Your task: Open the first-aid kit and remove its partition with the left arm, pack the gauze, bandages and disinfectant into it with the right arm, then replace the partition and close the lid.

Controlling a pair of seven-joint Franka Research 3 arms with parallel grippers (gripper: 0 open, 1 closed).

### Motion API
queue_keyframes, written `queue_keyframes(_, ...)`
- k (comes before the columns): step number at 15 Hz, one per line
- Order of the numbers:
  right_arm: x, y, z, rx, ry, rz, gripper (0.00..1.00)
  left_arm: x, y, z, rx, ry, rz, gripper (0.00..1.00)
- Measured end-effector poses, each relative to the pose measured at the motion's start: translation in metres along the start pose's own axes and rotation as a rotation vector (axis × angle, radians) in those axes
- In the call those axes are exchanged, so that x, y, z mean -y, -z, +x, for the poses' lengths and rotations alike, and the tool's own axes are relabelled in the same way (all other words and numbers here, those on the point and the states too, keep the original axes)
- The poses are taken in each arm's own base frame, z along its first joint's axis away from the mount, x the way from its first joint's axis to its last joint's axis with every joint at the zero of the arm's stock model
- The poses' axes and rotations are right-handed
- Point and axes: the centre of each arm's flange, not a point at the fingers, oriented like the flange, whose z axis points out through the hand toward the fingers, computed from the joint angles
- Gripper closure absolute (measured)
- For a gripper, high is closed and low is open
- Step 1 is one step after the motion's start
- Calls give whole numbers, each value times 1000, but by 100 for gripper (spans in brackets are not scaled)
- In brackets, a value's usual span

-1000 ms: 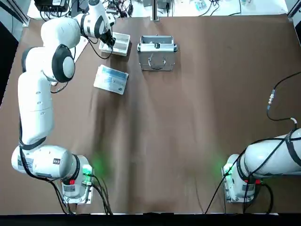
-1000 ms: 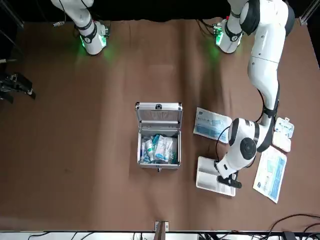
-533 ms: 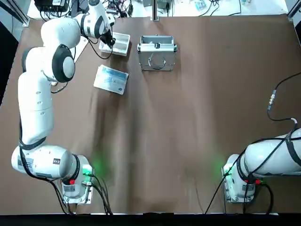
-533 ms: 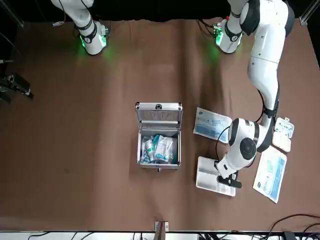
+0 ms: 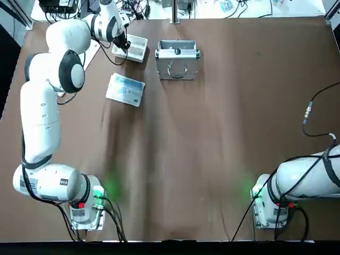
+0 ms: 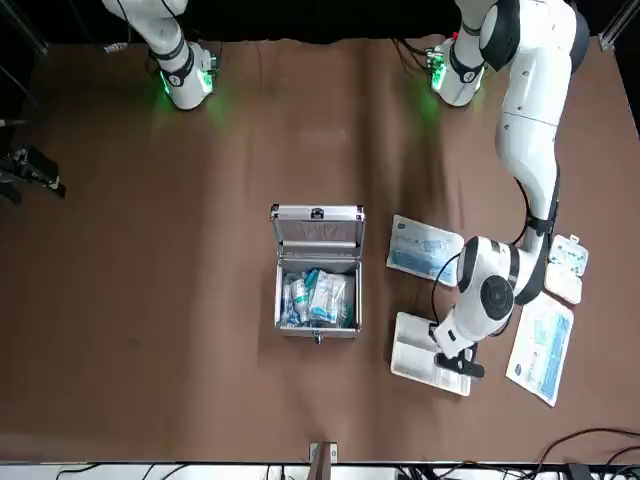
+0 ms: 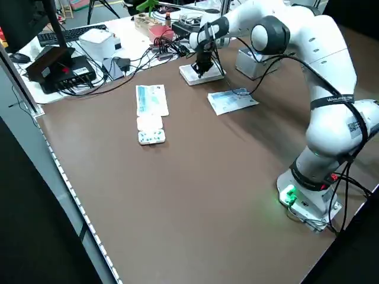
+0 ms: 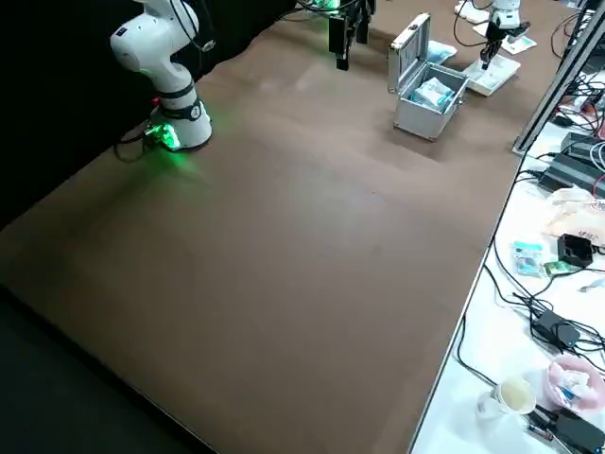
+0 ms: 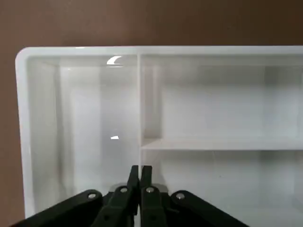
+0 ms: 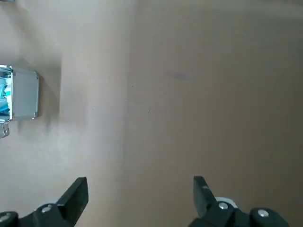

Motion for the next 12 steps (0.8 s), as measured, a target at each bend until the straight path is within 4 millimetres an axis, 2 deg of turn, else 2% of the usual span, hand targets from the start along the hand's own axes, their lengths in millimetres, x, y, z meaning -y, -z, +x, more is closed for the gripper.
queue_keyframes(2, 1, 0, 0, 1, 1, 0, 2, 2, 14, 6, -24, 3, 2, 96)
queue_keyframes(4, 3, 0, 0, 2, 5, 1, 2, 5, 41, 10, -17, 9, 9, 96)
queue_keyframes(8, 4, 0, 0, 2, 7, 1, 2, 5, 121, 4, 81, 43, 30, 96)
queue_keyframes(10, 4, 0, 0, 2, 7, 1, 2, -5, 151, 3, 83, 79, 28, 96)
queue_keyframes(12, 4, -1, 0, 5, 7, 2, 2, -21, 170, 0, 91, 80, 20, 96)
